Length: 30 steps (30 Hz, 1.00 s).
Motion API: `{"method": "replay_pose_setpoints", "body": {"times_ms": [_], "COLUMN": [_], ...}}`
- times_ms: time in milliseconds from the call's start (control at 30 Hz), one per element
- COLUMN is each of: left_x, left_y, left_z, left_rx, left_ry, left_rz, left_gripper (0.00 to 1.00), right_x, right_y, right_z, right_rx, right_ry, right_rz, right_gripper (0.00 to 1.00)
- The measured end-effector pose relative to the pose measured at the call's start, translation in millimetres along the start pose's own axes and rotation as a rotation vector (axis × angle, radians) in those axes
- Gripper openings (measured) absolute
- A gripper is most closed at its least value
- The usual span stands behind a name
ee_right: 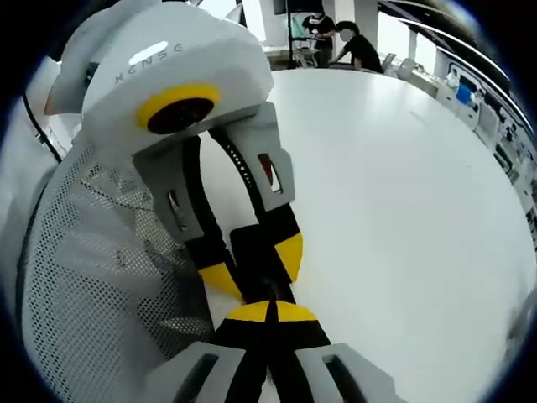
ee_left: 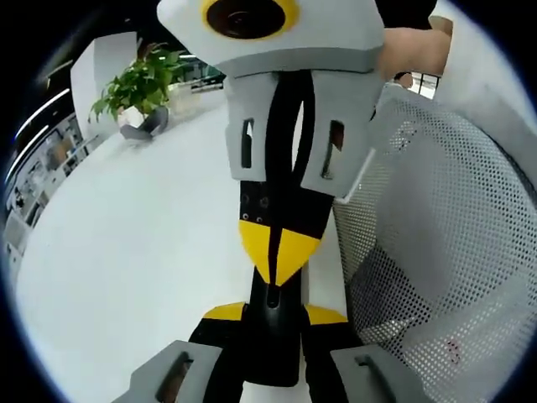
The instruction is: Press the specified remote control buttons in sequence, fully releasing each button before pressing the next.
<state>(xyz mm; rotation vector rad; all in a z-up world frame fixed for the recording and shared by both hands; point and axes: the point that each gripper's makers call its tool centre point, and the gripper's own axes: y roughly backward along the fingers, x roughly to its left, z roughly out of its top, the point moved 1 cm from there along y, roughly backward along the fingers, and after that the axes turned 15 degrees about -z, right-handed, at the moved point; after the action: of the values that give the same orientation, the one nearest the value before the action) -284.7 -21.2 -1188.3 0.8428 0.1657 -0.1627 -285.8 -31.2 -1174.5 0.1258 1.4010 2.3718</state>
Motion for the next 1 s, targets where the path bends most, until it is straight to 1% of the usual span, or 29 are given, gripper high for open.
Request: {"method": "replay_pose_setpoints", "body": {"times_ms": [67, 200, 267, 300, 367, 433, 467, 500, 533, 633, 733, 800, 833, 867, 900, 933, 967, 1000], "left_x": [0.1, 0.3, -1.5, 0.1, 0.7, 0.8, 0.7, 0.7, 0.5, 0.0, -0.2, -0.1, -0.1, -0.1, -0.2, -0.5, -0.5, -0.6], "left_y": [-0.2, -0.1, -0.5, 0.2, 0.6, 0.8, 0.9, 1.0, 0.9, 0.7, 0.6, 0.5, 0.5, 0.4, 0.2, 0.3, 0.2, 0.3], "left_z": [-0.1, -0.5, -1.0, -1.1, -1.1, -1.3, -1.2, -1.3, -1.3, -0.9, -0.8, -0.7, -0.7, -0.7, -0.5, -0.5, -0.4, -0.3], "left_rx": [-0.001, -0.004, 0.002, 0.004, 0.006, 0.002, -0.004, -0.006, -0.006, 0.005, 0.012, 0.01, 0.008, 0.006, 0.004, 0.004, 0.004, 0.002], "left_ry": [0.0, -0.001, -0.017, -0.018, -0.018, -0.016, -0.014, -0.012, -0.014, -0.022, -0.021, -0.02, -0.019, -0.02, -0.019, -0.02, -0.019, -0.019], "left_rz": [0.001, -0.005, -0.03, -0.028, -0.034, -0.036, -0.035, -0.034, -0.032, -0.029, -0.028, -0.026, -0.026, -0.025, -0.024, -0.023, -0.022, -0.022], "left_gripper": [0.24, 0.24, 0.24, 0.24, 0.24, 0.24, 0.24, 0.24, 0.24, 0.24, 0.24, 0.24, 0.24, 0.24, 0.24, 0.24, 0.24, 0.24], "right_x": [-0.2, 0.5, 4.3, 1.9, 1.7, 1.8, 1.0, 2.3, 1.8, 4.7, 2.8, 2.6, 3.0, 2.9, 3.8, 9.4, 10.8, 11.2], "right_y": [-1.3, -2.1, -1.9, -0.6, -1.2, -2.3, -4.0, -3.9, -2.7, -2.9, -2.6, -2.7, -2.5, -2.1, -0.8, -0.4, -0.3, -1.4], "right_z": [0.8, 0.9, -0.4, -0.5, 0.3, 0.9, 3.5, 4.2, 3.6, 2.0, 2.4, 3.3, 4.0, 3.7, 2.7, 3.6, 4.3, 4.2], "right_rx": [0.007, 0.022, 0.039, 0.038, 0.039, 0.035, 0.012, 0.006, 0.011, -0.001, -0.021, -0.055, -0.085, -0.089, -0.096, -0.104, -0.103, -0.1], "right_ry": [0.01, 0.057, 0.063, 0.109, 0.162, 0.154, 0.181, 0.202, 0.254, 0.255, 0.211, 0.166, 0.137, 0.131, 0.129, 0.128, 0.149, 0.191], "right_rz": [0.004, 0.014, 0.026, 0.028, 0.037, 0.032, 0.008, 0.003, -0.017, -0.05, -0.062, -0.066, -0.061, -0.06, -0.049, -0.018, -0.023, -0.034], "right_gripper": [0.0, 0.0, 0.0, 0.0, 0.0, 0.0, 0.0, 0.0, 0.0, 0.0, 0.0, 0.0, 0.0, 0.0, 0.0, 0.0, 0.0, 0.0]}}
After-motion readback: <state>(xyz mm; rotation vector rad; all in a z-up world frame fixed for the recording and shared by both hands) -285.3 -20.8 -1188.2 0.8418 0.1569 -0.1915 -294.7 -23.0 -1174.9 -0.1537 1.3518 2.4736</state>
